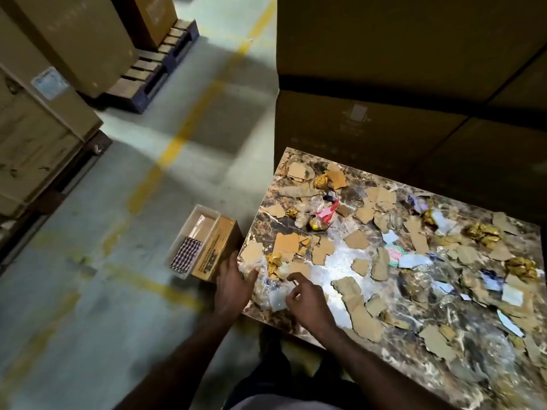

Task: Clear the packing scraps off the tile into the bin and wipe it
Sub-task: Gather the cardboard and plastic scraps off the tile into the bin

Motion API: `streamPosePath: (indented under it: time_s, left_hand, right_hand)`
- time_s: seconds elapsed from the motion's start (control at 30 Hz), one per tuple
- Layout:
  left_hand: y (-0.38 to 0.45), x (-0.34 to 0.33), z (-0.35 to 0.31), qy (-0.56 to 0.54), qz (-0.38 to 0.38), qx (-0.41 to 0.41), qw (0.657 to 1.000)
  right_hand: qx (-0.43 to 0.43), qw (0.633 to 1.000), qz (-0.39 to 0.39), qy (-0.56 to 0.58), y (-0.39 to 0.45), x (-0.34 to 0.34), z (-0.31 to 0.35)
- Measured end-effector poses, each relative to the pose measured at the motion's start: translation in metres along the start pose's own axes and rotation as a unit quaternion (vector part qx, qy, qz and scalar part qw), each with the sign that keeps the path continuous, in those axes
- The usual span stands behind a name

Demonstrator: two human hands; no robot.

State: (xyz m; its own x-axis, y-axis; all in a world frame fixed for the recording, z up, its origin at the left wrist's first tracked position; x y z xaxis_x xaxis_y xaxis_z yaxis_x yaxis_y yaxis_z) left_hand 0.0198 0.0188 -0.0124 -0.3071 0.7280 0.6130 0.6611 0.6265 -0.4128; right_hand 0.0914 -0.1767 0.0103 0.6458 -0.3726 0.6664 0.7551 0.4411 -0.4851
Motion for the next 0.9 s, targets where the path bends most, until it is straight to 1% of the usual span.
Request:
streamPosePath:
  time_s: [0.07, 0.1, 0.23, 0.33, 0.5, 0.6, 0.67, 0.8, 0.9]
  left_hand:
    - [0.006, -0.004, 0.003, -0.020, 0.024, 0.037, 0.999]
    - [0.007, -0.007, 0.005, -0.032, 0.040, 0.048, 0.998]
    - [0.017, -0.021, 0.023, -0.057, 0.061, 0.075, 0.994]
    - [0.018, -0.023, 0.023, -0.060, 0.050, 0.084, 0.993]
    - [0.007, -0.020, 0.016, -0.158, 0.014, 0.122, 0.980]
    - [0.000, -0.018, 0.008, -0.228, 0.010, 0.131, 0.965]
    - [-0.005, -0.015, -0.002, -0.260, 0.012, 0.121, 0.958]
    - [-0.016, -0.016, -0.032, -0.279, 0.013, 0.088, 0.956]
    - [-0.026, -0.034, -0.065, -0.292, 0.043, 0.063, 0.953]
  right_hand:
    - [-0.050, 0.998, 0.020, 0.029, 0.005, -0.010, 0.003]
    - [-0.062, 0.997, 0.032, 0.037, 0.007, -0.017, 0.003]
    - [-0.081, 0.992, 0.078, 0.061, 0.011, -0.032, 0.007]
    - [-0.095, 0.990, 0.088, 0.063, 0.014, -0.037, 0.007]
    - [-0.093, 0.985, 0.108, 0.094, 0.012, -0.037, 0.010]
    - [-0.072, 0.988, 0.090, 0.098, 0.008, -0.027, 0.009]
    - [-0.072, 0.987, 0.078, 0.120, 0.006, -0.019, 0.008]
    - [-0.069, 0.979, 0.073, 0.179, 0.002, 0.002, 0.001]
    - [-0.082, 0.969, 0.059, 0.225, -0.003, 0.019, -0.014]
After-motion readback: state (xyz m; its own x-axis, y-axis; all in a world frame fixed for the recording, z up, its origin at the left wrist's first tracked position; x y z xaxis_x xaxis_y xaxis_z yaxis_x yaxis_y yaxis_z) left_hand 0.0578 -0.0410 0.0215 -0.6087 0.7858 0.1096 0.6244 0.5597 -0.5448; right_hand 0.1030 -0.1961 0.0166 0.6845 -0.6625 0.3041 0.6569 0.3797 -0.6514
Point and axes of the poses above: each hand's wrist, its own y-axis towards the middle knuckle, its own x-axis out of the back of the hand, z = x × y, the point moved 3 cm from there along y, towards the middle knuckle, and after that the axes turned 8 degrees about -y, right-handed, at the moved point
